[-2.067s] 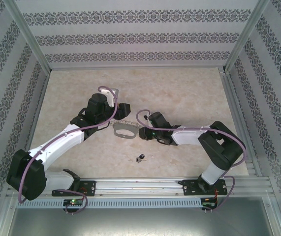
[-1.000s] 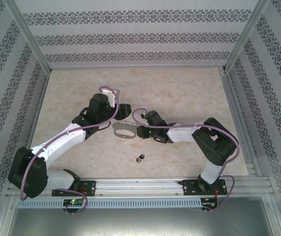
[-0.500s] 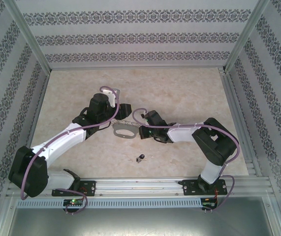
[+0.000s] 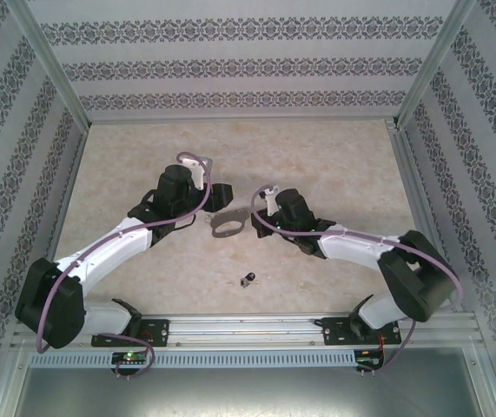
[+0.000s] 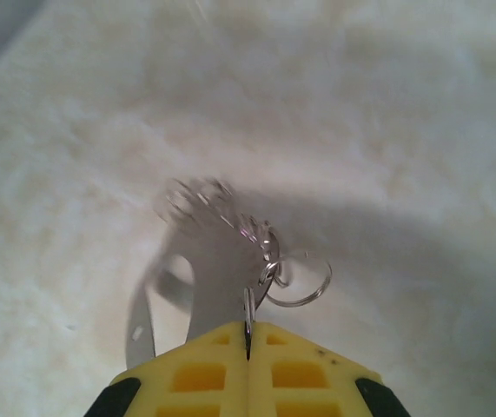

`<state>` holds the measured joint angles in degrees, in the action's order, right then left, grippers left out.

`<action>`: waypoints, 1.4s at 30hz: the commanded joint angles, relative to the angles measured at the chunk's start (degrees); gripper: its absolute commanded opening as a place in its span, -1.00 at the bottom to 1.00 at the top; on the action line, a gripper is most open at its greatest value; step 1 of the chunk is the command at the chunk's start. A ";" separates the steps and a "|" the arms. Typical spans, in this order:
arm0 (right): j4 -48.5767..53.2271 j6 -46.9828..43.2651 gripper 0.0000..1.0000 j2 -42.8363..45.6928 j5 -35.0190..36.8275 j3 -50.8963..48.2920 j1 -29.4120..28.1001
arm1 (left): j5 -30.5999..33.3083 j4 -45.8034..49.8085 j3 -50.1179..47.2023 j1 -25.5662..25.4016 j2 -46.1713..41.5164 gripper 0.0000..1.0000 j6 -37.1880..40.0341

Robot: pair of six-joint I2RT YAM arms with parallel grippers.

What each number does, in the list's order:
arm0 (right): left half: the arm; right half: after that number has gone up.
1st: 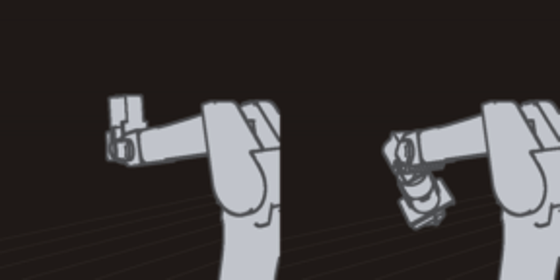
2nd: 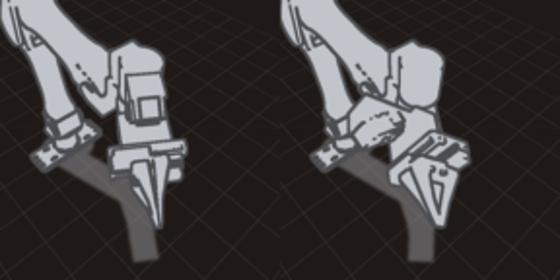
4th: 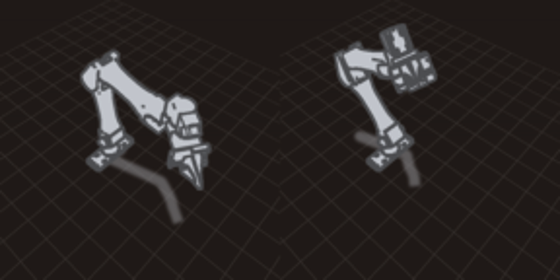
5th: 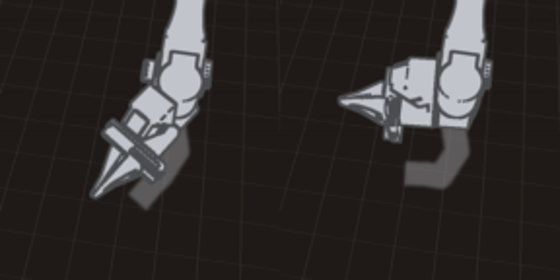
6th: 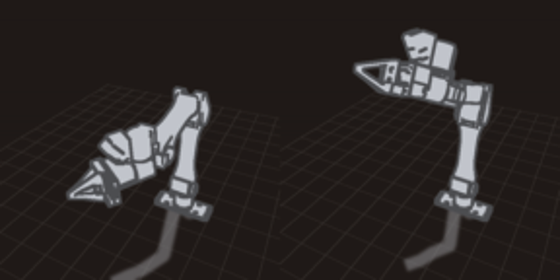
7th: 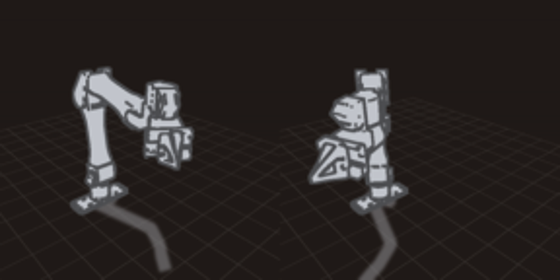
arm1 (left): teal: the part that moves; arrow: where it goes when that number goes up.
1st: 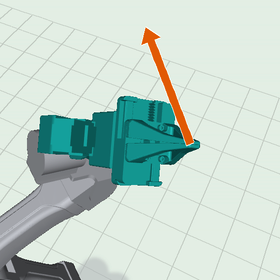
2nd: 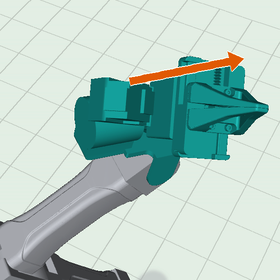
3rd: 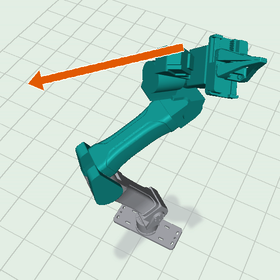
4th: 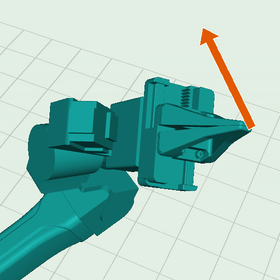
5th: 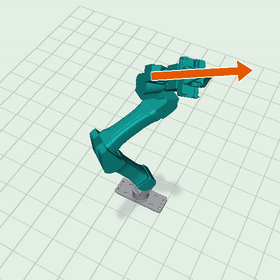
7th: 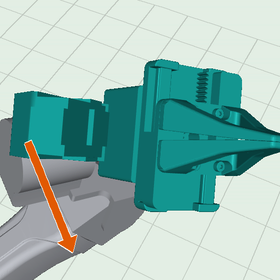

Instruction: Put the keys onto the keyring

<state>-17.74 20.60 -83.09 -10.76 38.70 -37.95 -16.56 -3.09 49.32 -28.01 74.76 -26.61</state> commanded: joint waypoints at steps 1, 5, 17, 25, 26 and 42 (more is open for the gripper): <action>-5.76 -4.15 -1.00 4.90 -3.78 -1.49 1.66 | -3.02 1.44 3.81 0.50 -0.52 0.21 0.52; -7.53 -5.02 -1.00 10.53 -7.86 -2.04 4.03 | -5.75 5.21 7.50 0.49 -0.50 0.21 2.45; -13.47 -0.36 -1.00 22.12 -16.76 -3.68 11.66 | -22.80 0.05 11.48 0.48 0.77 0.09 -1.20; -12.87 4.41 -1.00 22.12 -25.14 -0.68 14.18 | -25.42 -8.07 10.49 0.46 2.46 0.01 -4.59; -12.89 4.75 -1.00 21.70 -26.18 -0.31 14.38 | -25.51 -8.51 10.36 0.47 2.69 0.01 -4.62; -18.90 10.23 -1.00 17.51 -30.09 0.29 15.10 | -30.41 -18.16 8.42 0.49 5.17 -0.15 -6.47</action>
<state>-32.08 29.36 -65.65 -39.35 37.78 -23.35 -45.28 -16.38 59.05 -28.01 81.06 -32.67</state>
